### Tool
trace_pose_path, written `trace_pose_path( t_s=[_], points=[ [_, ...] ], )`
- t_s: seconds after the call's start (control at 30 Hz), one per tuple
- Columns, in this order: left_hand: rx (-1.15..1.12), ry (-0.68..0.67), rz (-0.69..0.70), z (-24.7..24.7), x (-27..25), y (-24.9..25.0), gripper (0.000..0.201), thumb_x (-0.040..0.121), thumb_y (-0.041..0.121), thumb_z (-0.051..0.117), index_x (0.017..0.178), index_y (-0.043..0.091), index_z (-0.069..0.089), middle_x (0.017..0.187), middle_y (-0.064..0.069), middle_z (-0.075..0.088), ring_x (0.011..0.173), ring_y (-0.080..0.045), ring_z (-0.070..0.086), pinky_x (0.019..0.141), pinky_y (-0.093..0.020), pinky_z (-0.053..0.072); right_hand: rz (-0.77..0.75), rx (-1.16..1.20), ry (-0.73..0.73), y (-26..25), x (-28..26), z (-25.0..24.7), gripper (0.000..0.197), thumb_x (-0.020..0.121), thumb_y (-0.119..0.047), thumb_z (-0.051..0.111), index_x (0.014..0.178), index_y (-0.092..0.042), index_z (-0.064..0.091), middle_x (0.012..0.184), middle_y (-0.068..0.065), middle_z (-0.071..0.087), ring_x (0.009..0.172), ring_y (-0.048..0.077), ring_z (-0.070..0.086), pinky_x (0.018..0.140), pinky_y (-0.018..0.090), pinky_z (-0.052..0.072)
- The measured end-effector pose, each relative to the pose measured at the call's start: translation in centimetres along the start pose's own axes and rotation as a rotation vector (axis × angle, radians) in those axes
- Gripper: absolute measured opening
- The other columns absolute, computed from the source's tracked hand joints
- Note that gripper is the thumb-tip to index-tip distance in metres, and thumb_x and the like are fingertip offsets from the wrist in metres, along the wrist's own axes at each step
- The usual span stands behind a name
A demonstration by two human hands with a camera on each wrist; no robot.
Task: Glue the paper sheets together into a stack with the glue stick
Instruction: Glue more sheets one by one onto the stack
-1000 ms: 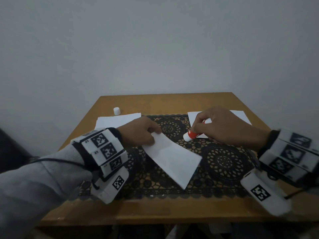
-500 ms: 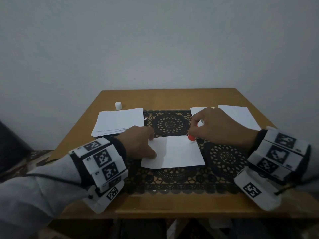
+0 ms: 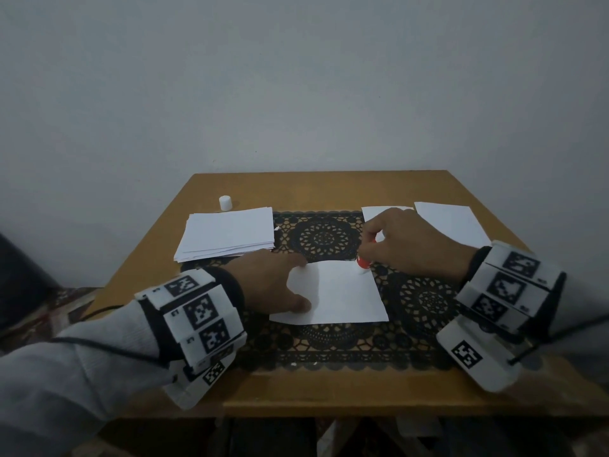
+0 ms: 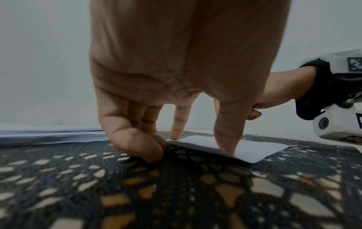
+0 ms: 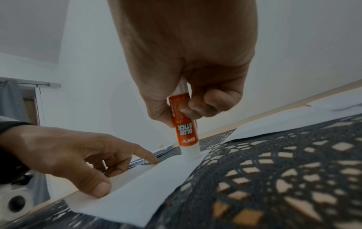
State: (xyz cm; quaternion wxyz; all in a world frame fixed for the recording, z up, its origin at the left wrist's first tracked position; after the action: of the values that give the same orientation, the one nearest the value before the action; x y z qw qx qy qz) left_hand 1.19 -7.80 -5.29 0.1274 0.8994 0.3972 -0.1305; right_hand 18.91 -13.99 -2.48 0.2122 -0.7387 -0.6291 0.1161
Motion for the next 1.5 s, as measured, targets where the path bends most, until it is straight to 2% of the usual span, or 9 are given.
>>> trace_pose_path(
  t_s=[0.3, 0.47, 0.73, 0.83, 0.97, 1.13, 1.27, 1.37, 1.5],
  points=[
    [-0.184, 0.111, 0.022, -1.1, 0.9, -0.6, 0.08, 0.08, 0.043, 0.071, 0.145, 0.022, 0.029, 0.14, -0.003, 0.047, 0.122, -0.021, 0.046, 0.097, -0.03, 0.039, 0.008, -0.005, -0.116, -0.6, -2.3, 0.3, 0.019, 0.076, -0.032, 0.069, 0.066, -0.016, 0.071, 0.076, 0.0, 0.069, 0.075, 0.02, 0.065, 0.07, 0.043, 0.056],
    [-0.39, 0.232, 0.117, -3.2, 2.1, -1.1, 0.044, 0.081, 0.018, 0.073, 0.122, 0.023, 0.057, 0.092, 0.005, 0.062, 0.077, -0.006, 0.056, 0.064, -0.019, 0.041, 0.033, -0.003, -0.181, -0.9, -3.1, 0.6, 0.017, 0.076, -0.033, 0.07, 0.066, -0.019, 0.071, 0.078, -0.004, 0.069, 0.08, 0.019, 0.065, 0.077, 0.041, 0.055],
    [-0.207, 0.132, 0.15, -1.6, 1.9, -1.4, 0.036, 0.08, 0.009, 0.07, 0.113, 0.023, 0.063, 0.084, 0.017, 0.045, 0.084, -0.01, 0.047, 0.064, -0.018, 0.035, 0.041, 0.134, -0.432, -0.4, -3.7, -1.9, 0.012, 0.089, -0.021, 0.065, 0.086, -0.011, 0.07, 0.066, 0.008, 0.07, 0.057, 0.017, 0.066, 0.056, 0.026, 0.052],
    [-0.199, 0.079, 0.151, -1.1, 1.8, -1.2, 0.04, 0.082, 0.011, 0.067, 0.12, 0.023, 0.058, 0.095, 0.011, 0.047, 0.09, -0.013, 0.047, 0.073, -0.022, 0.036, -0.029, 0.048, -0.453, 0.0, -2.7, -3.9, 0.015, 0.092, -0.022, 0.063, 0.107, -0.025, 0.067, 0.085, 0.0, 0.074, 0.08, 0.014, 0.068, 0.076, 0.029, 0.052],
    [-0.17, 0.015, 0.147, -0.7, 1.9, -0.8, 0.044, 0.086, 0.017, 0.064, 0.127, 0.026, 0.048, 0.119, 0.0, 0.053, 0.102, -0.019, 0.051, 0.08, -0.027, 0.041, -0.085, -0.032, -0.312, -0.3, -0.8, -4.4, 0.011, 0.094, -0.023, 0.06, 0.099, -0.028, 0.068, 0.089, -0.003, 0.068, 0.084, 0.015, 0.061, 0.079, 0.033, 0.048],
    [-0.15, 0.014, 0.146, -0.7, 1.7, -0.6, 0.045, 0.088, 0.017, 0.063, 0.129, 0.026, 0.046, 0.123, -0.003, 0.054, 0.104, -0.02, 0.051, 0.08, -0.027, 0.042, -0.021, 0.267, -0.034, -1.3, 2.3, -3.9, 0.01, 0.099, -0.021, 0.053, 0.106, -0.014, 0.054, 0.091, -0.003, 0.073, 0.069, -0.007, 0.063, 0.064, 0.003, 0.043],
    [-0.163, 0.018, 0.147, -0.6, 1.9, -0.7, 0.048, 0.088, 0.016, 0.063, 0.13, 0.028, 0.044, 0.128, -0.002, 0.053, 0.103, -0.017, 0.049, 0.079, -0.025, 0.039, -0.03, 0.278, 0.068, -1.0, 6.5, -1.8, 0.025, 0.087, -0.024, 0.07, 0.103, -0.01, 0.057, 0.08, 0.0, 0.064, 0.073, 0.017, 0.062, 0.071, 0.033, 0.048],
    [-0.176, 0.016, 0.141, -0.6, 2.2, -0.9, 0.052, 0.088, 0.017, 0.064, 0.133, 0.028, 0.041, 0.13, -0.001, 0.052, 0.1, -0.015, 0.047, 0.078, -0.024, 0.038, -0.019, 0.189, 0.105, -0.4, 9.2, 0.0, 0.026, 0.081, -0.028, 0.076, 0.098, -0.013, 0.064, 0.072, -0.004, 0.058, 0.064, 0.011, 0.053, 0.064, 0.026, 0.04],
    [-0.221, 0.054, 0.149, -0.7, 2.6, -1.2, 0.05, 0.088, 0.012, 0.061, 0.13, 0.026, 0.041, 0.115, 0.004, 0.051, 0.092, -0.011, 0.046, 0.067, -0.016, 0.035, 0.015, 0.104, 0.17, 0.3, 12.0, 1.3, 0.031, 0.076, -0.025, 0.08, 0.1, -0.014, 0.064, 0.093, 0.0, 0.062, 0.082, 0.016, 0.057, 0.072, 0.026, 0.039]
  ],
)
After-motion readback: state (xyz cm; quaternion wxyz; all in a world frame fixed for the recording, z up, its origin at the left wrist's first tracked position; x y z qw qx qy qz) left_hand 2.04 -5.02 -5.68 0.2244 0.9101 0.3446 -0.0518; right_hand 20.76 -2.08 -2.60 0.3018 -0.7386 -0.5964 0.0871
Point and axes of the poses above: each hand's wrist, its own x-axis towards the middle knuckle, its own z-axis out of the palm, y = z × x, the point moved 5 cm from there along x, towards the middle knuckle
